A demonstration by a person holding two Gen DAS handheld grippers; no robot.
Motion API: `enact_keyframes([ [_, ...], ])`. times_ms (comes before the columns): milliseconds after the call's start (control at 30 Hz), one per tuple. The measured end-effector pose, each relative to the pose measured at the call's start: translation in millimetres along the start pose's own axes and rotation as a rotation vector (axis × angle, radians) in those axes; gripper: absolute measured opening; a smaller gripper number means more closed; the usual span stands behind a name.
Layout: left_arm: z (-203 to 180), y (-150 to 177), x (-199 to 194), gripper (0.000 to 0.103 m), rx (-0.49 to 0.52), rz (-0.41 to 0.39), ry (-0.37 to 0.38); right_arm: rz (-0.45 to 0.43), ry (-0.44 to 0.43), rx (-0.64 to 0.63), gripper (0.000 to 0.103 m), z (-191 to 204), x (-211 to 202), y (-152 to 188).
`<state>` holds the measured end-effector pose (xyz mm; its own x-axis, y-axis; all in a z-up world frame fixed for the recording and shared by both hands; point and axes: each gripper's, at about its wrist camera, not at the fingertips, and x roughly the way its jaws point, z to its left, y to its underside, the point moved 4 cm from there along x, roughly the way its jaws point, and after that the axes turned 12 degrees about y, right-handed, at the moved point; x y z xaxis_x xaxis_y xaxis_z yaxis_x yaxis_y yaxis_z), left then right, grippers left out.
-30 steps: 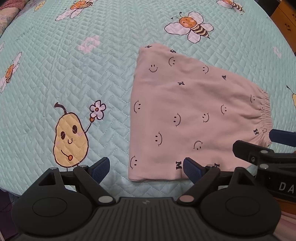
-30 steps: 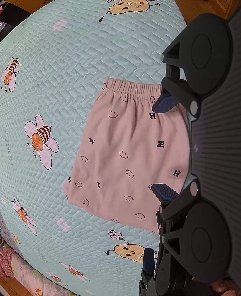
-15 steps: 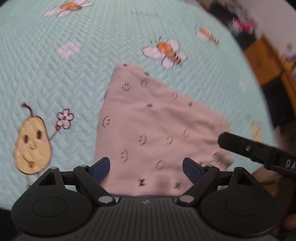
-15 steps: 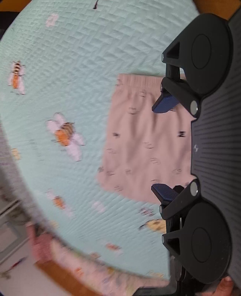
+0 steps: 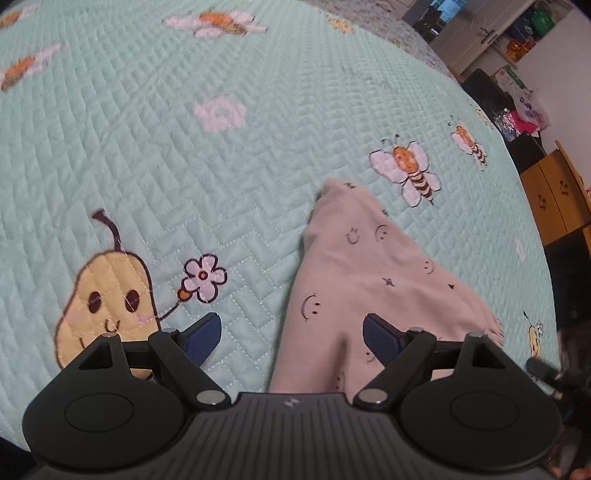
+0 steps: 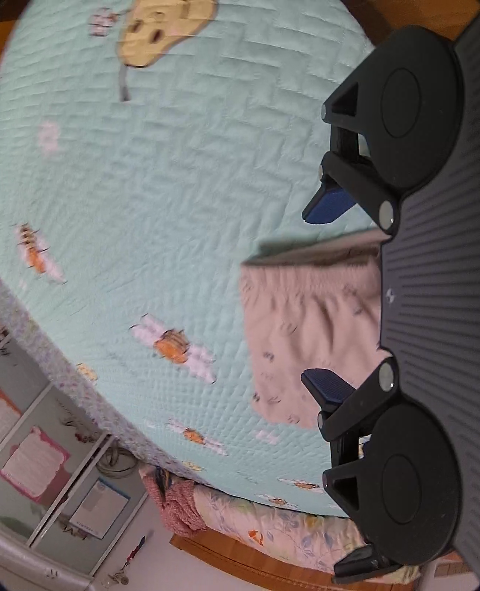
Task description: Fold clothes
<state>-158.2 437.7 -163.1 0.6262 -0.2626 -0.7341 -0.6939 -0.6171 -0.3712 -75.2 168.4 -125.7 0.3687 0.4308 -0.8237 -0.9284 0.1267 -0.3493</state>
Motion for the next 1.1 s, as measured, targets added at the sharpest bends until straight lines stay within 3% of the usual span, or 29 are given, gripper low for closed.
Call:
enact_keyframes([
  [100, 3, 1, 7, 0.087, 0.007, 0.021, 0.037, 0.051, -0.015, 0.032, 0.086, -13, 17, 6],
  [267, -1, 0, 18, 0.088, 0.061, 0.050, 0.062, 0.099, -0.134, 0.053, 0.092, -15, 30, 8],
  [433, -9, -4, 34, 0.099, 0.144, 0.121, 0.107, 0.151, -0.234, 0.019, 0.094, -8, 43, 3],
  [567, -16, -9, 48, 0.102, 0.212, 0.178, 0.154, 0.185, -0.322, 0.029, 0.103, -5, 52, -3],
  [867, -17, -23, 67, 0.103, 0.194, 0.240, 0.354, 0.256, -0.452, 0.018, 0.103, 4, 70, -16],
  [933, -16, -25, 67, 0.103, 0.183, 0.245, 0.369, 0.278, -0.470, 0.004, 0.103, 7, 73, -19],
  [1000, -16, -27, 67, 0.098, 0.177, 0.249, 0.373, 0.298, -0.465, 0.005, 0.103, 9, 75, -20],
  [1100, -21, -24, 62, 0.065, 0.257, 0.239, 0.273, 0.294, -0.450, 0.032, 0.103, 8, 74, -20],
])
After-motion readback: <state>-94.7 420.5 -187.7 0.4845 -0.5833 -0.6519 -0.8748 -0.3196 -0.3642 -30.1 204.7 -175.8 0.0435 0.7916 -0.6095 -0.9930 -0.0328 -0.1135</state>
